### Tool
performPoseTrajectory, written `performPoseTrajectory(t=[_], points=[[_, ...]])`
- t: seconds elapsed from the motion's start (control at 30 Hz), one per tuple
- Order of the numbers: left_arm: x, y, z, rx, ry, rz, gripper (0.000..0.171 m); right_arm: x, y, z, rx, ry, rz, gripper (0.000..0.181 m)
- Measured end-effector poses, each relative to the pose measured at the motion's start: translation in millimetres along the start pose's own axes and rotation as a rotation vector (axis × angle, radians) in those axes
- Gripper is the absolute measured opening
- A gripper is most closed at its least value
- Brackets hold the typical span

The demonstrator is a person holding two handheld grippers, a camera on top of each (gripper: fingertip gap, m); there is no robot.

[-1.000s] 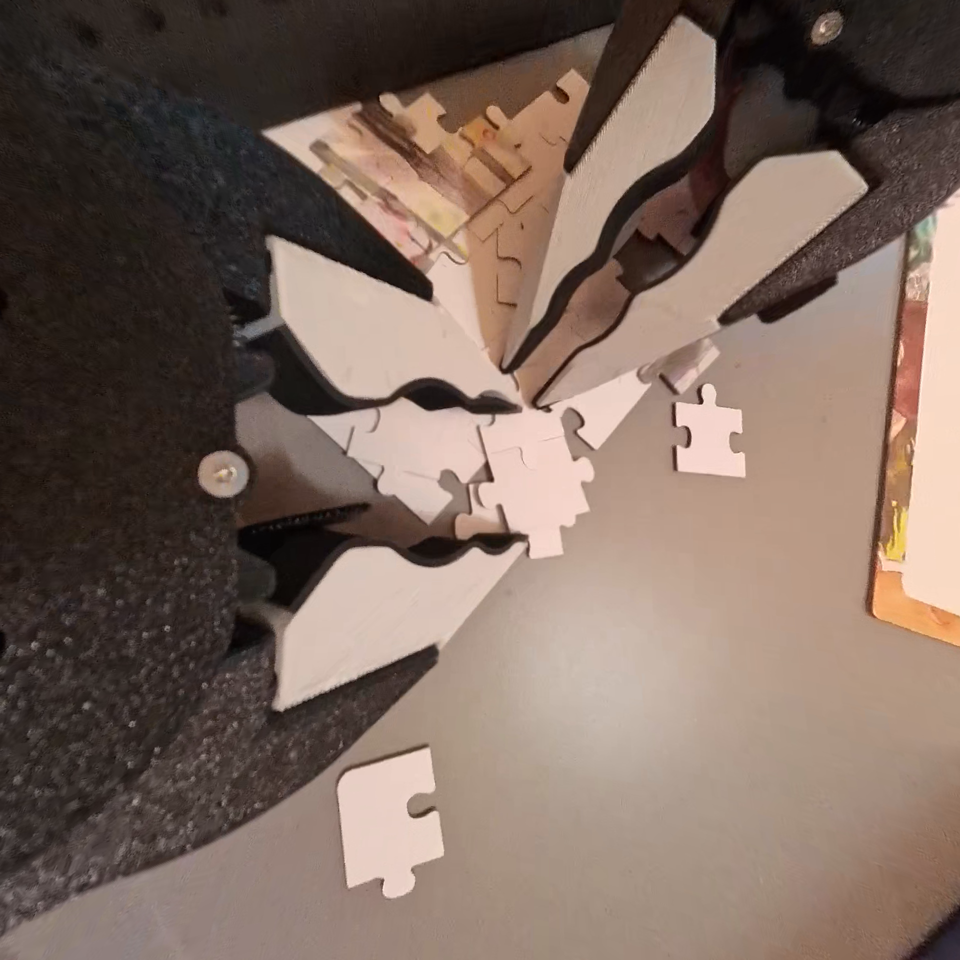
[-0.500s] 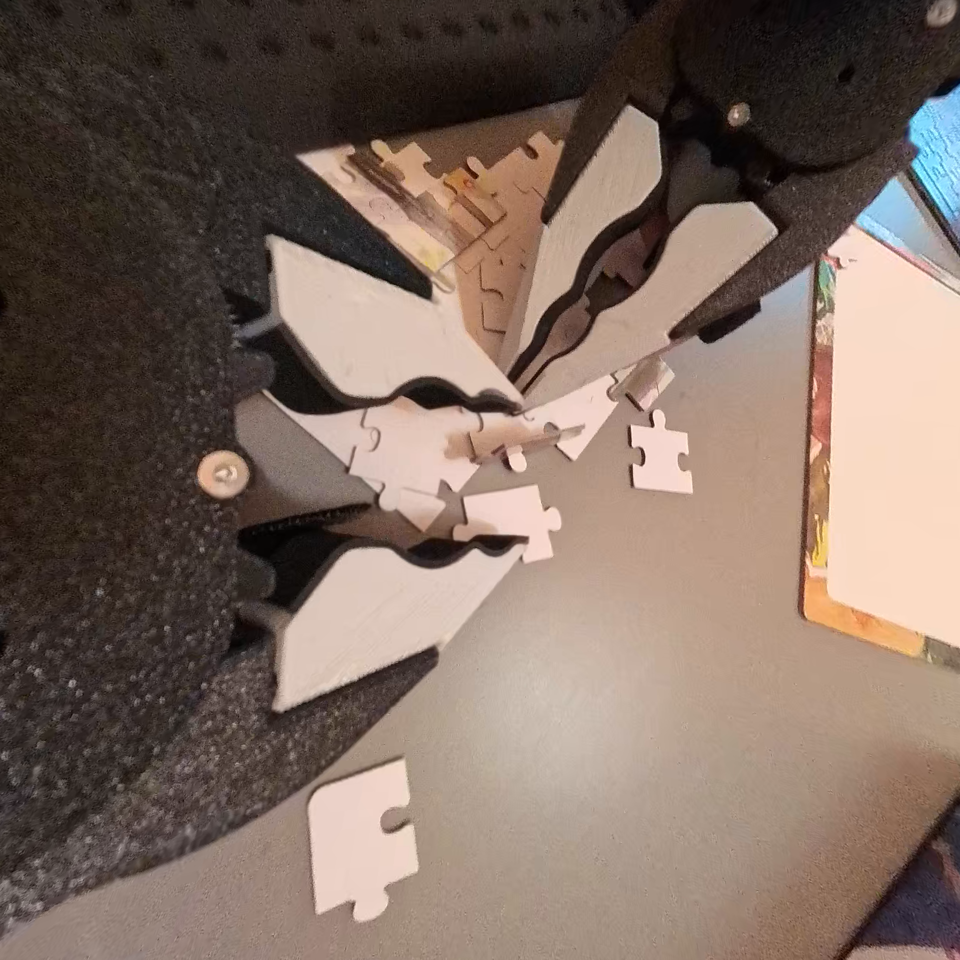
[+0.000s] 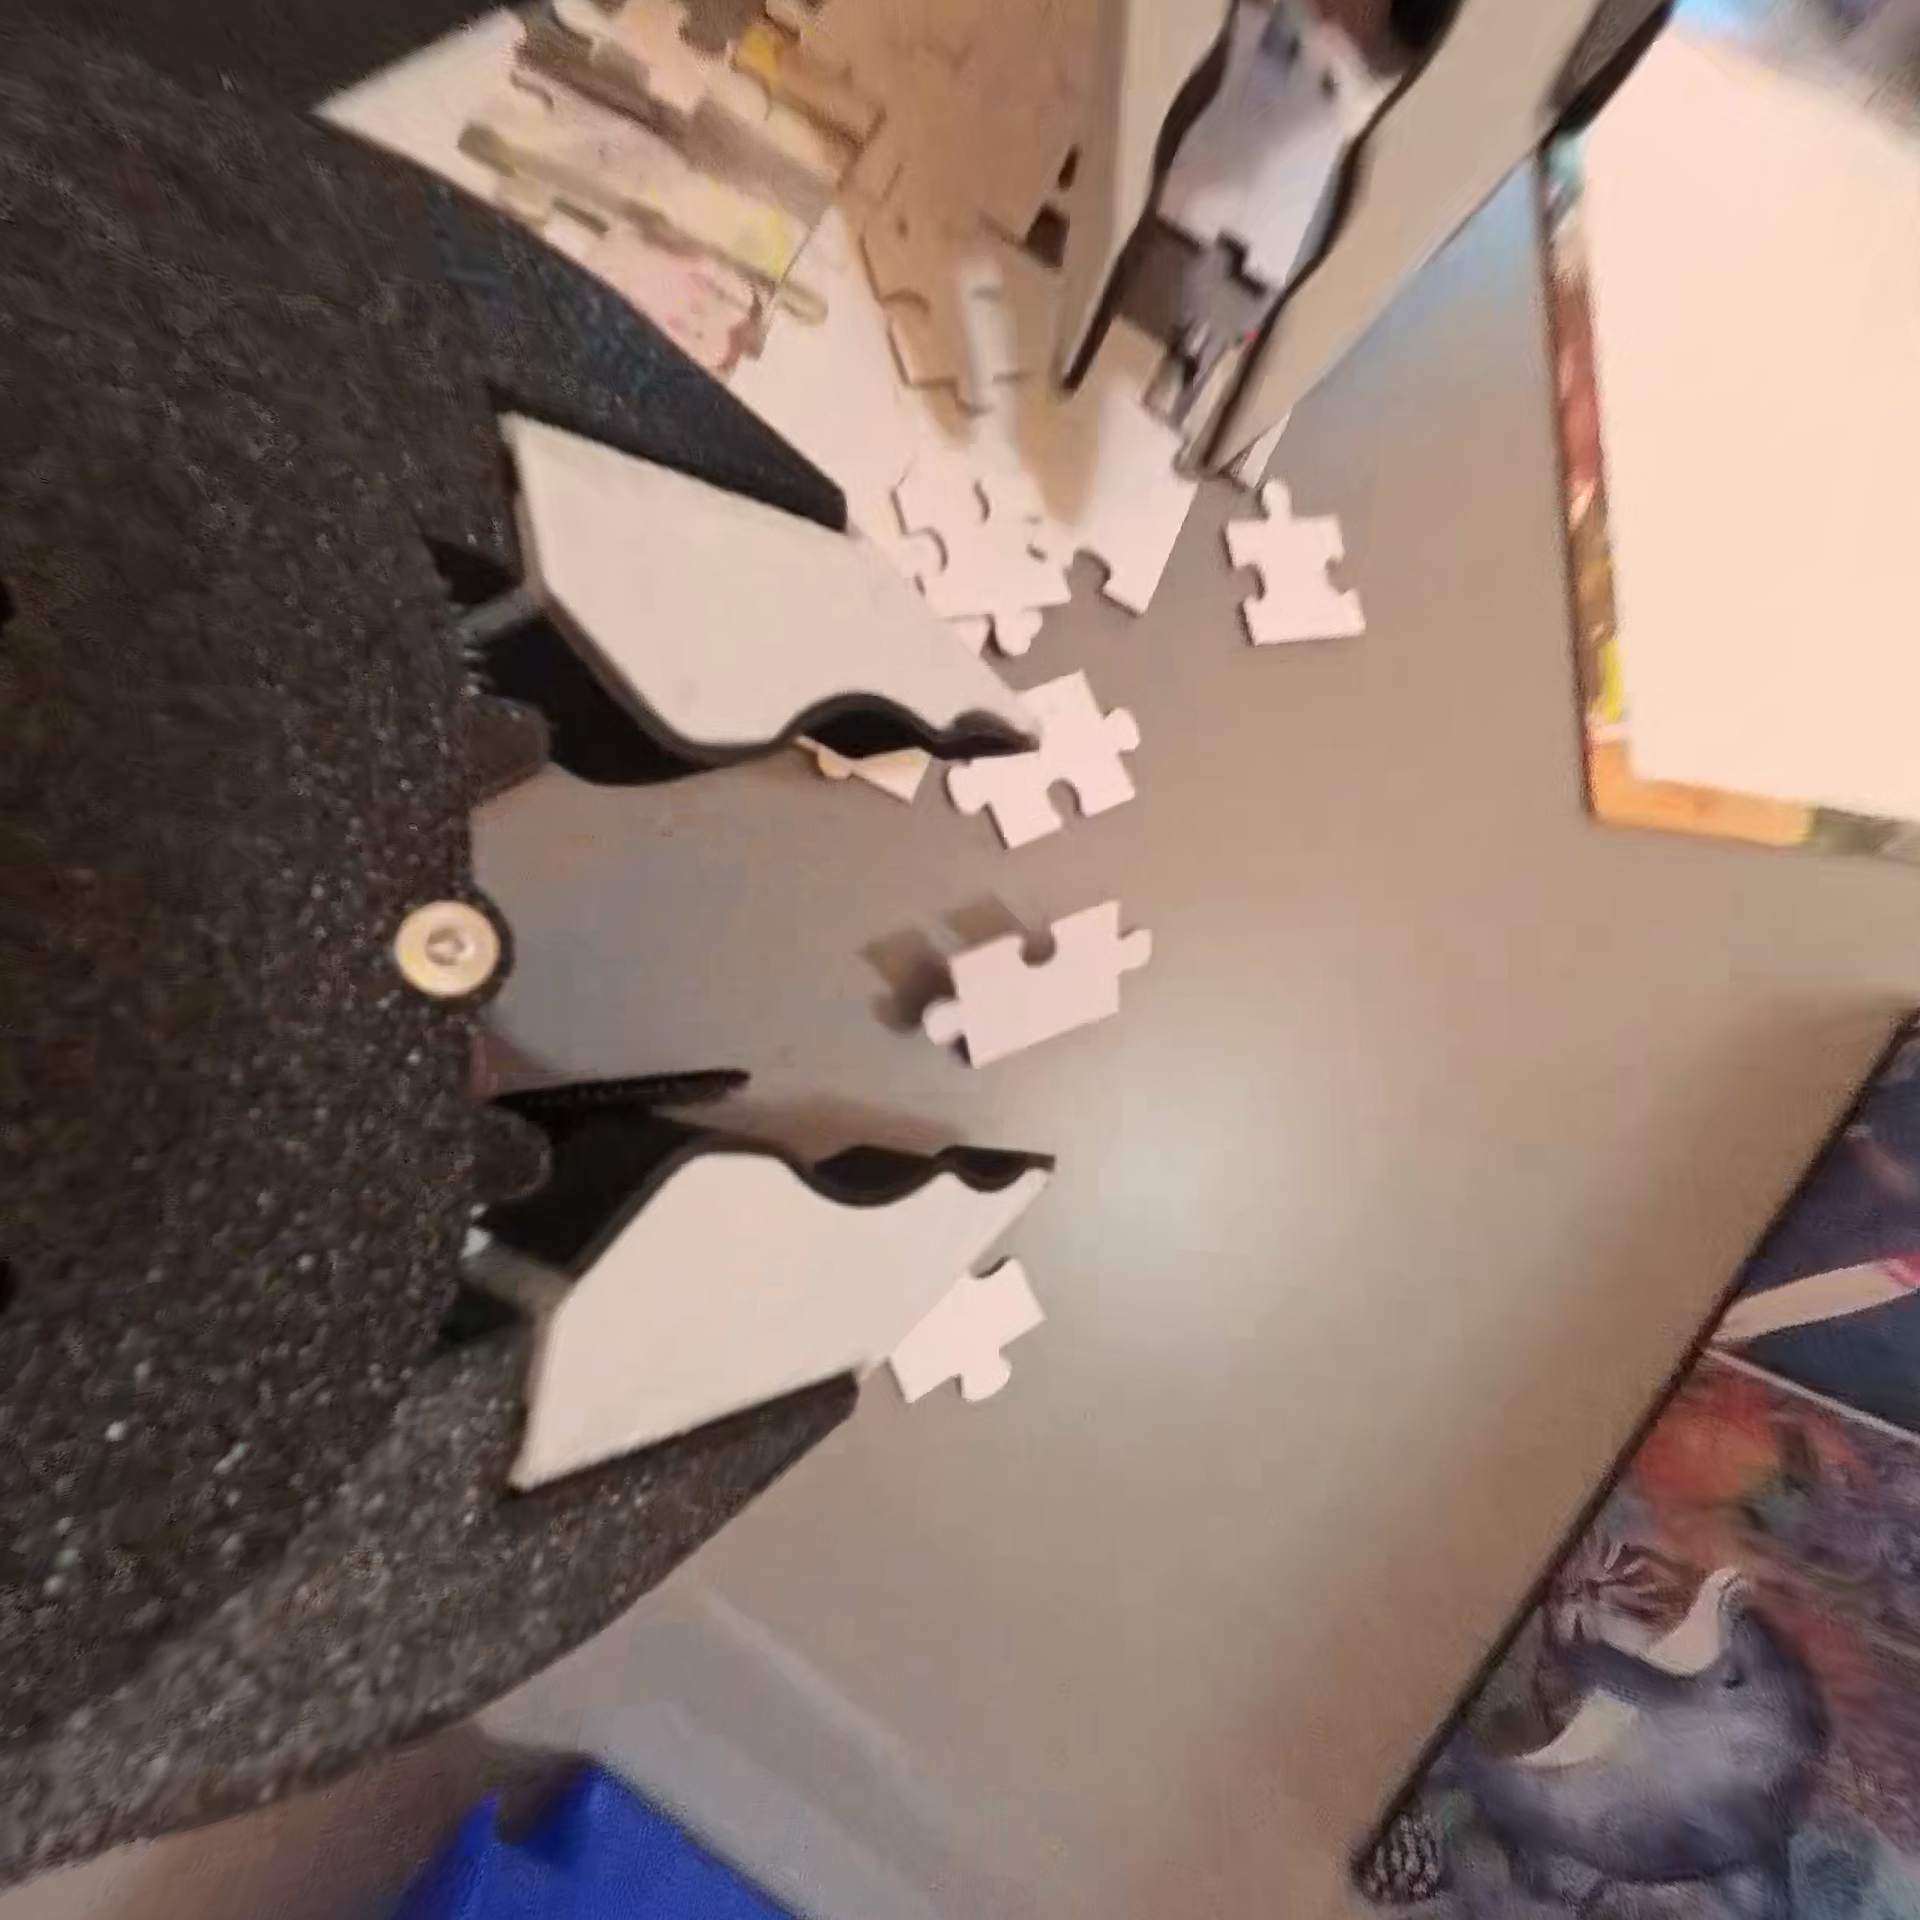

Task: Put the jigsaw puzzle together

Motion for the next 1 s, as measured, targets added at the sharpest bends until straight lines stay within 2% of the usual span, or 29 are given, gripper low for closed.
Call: performPoseTrajectory(t=[0.07, 0.1, 0.13, 0.2, 0.23, 0.3, 0.43, 0.5, 0.6, 0.73, 0.8, 0.83, 0.93, 1.0], points=[[-13, 1, -33, 0.046, -0.043, -0.029, 0.040, -5, 0, -12, -0.016, 0.061, -0.062, 0.067], [-18, 8, -53, 0.050, -0.031, -0.050, 0.047, -12, 0, -24, -0.007, 0.029, -0.087, 0.050], [-19, 20, -70, 0.023, 0.015, -0.075, 0.061, -20, 2, -35, -0.004, -0.048, -0.099, 0.046], [-12, 57, -94, -0.080, 0.094, -0.093, 0.082, -38, 11, -50, -0.055, -0.223, -0.064, 0.059], [-8, 75, -101, -0.114, 0.088, -0.092, 0.087, -46, 13, -53, -0.097, -0.271, -0.056, 0.064], [6, 101, -108, -0.166, 0.074, -0.096, 0.101, -65, 5, -51, -0.062, -0.311, -0.102, 0.068], [13, 110, -106, -0.157, 0.000, -0.112, 0.103, -107, -34, -20, -0.025, -0.377, -0.232, 0.063], [12, 109, -102, -0.143, 0.026, -0.126, 0.091, -132, -52, 7, -0.083, -0.390, -0.361, 0.070], [12, 108, -101, -0.147, 0.038, -0.114, 0.086, -149, -70, 50, -0.238, -0.376, -0.551, 0.076], [20, 108, -104, -0.114, -0.007, -0.050, 0.081, -142, -88, 91, -0.266, -0.615, -0.484, 0.077], [23, 108, -105, -0.104, -0.027, -0.045, 0.081, -140, -92, 98, -0.208, -0.727, -0.440, 0.063], [24, 109, -106, -0.099, -0.035, -0.041, 0.080, -143, -91, 100, -0.238, -0.775, -0.410, 0.061], [25, 109, -107, -0.093, -0.064, -0.039, 0.085, -142, -89, 97, -0.241, -0.749, -0.420, 0.056], [26, 109, -108, -0.088, -0.089, -0.029, 0.087, -136, -88, 91, -0.238, -0.711, -0.431, 0.034]])
Point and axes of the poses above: each gripper's, where its closed fingertips meet, z out along the fingers, y out of its underside, x = y × z across the jaws, the point moved 10 cm from there along -z, back along the fingers, and after that the axes turned 10 degrees about -z, right-handed, at the moved point
